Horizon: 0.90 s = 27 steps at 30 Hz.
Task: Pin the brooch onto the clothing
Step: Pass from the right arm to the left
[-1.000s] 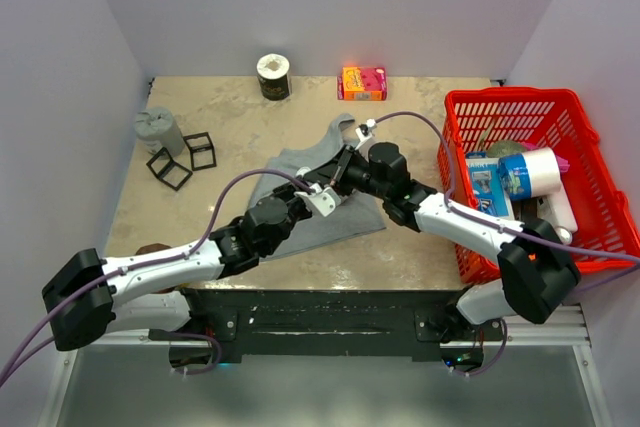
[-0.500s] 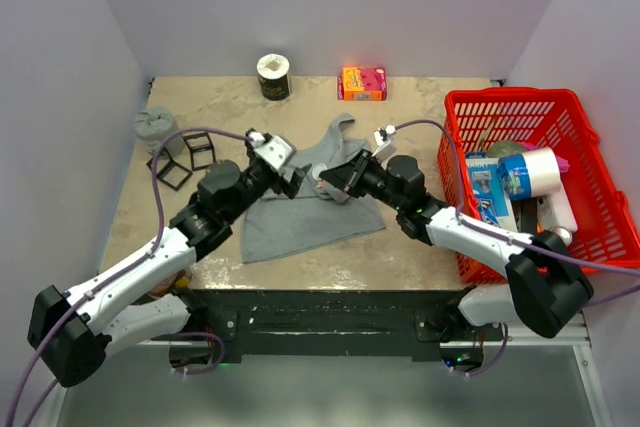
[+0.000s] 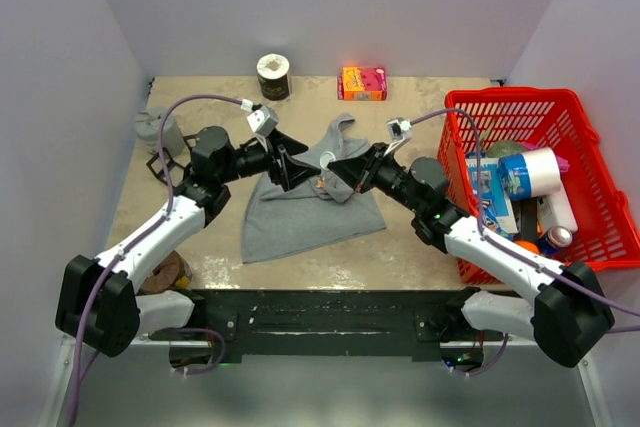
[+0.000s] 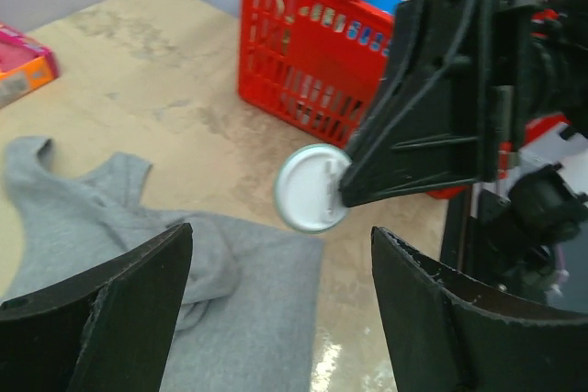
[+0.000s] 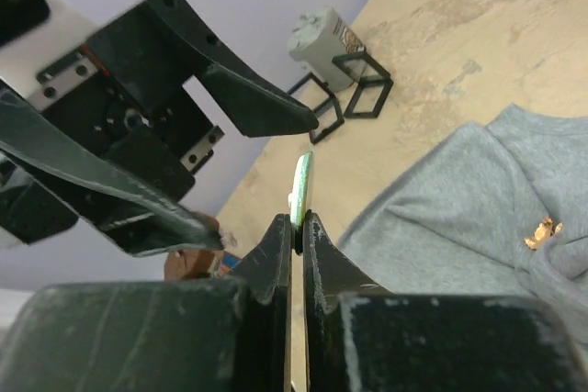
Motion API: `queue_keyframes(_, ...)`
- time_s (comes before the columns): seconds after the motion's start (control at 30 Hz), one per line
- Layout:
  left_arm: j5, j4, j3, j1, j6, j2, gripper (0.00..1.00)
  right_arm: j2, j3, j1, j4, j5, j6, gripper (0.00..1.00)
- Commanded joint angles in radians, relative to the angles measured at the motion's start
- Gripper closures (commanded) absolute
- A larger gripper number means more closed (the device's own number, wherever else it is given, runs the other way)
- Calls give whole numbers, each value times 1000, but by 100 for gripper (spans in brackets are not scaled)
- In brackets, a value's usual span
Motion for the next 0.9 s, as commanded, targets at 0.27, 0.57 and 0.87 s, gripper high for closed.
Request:
queue_keyframes(0.27, 308, 148, 41, 28, -121, 53, 23, 42, 170, -67, -205, -362, -220, 100)
queue_keyframes(0.57, 376, 105, 70, 42, -104, 99, 30, 79, 274, -70, -390, -519, -323, 100)
queue_keyframes(0.87, 425, 103, 76, 42, -101, 113, 55, 89, 317, -70, -482, -569, -389, 100)
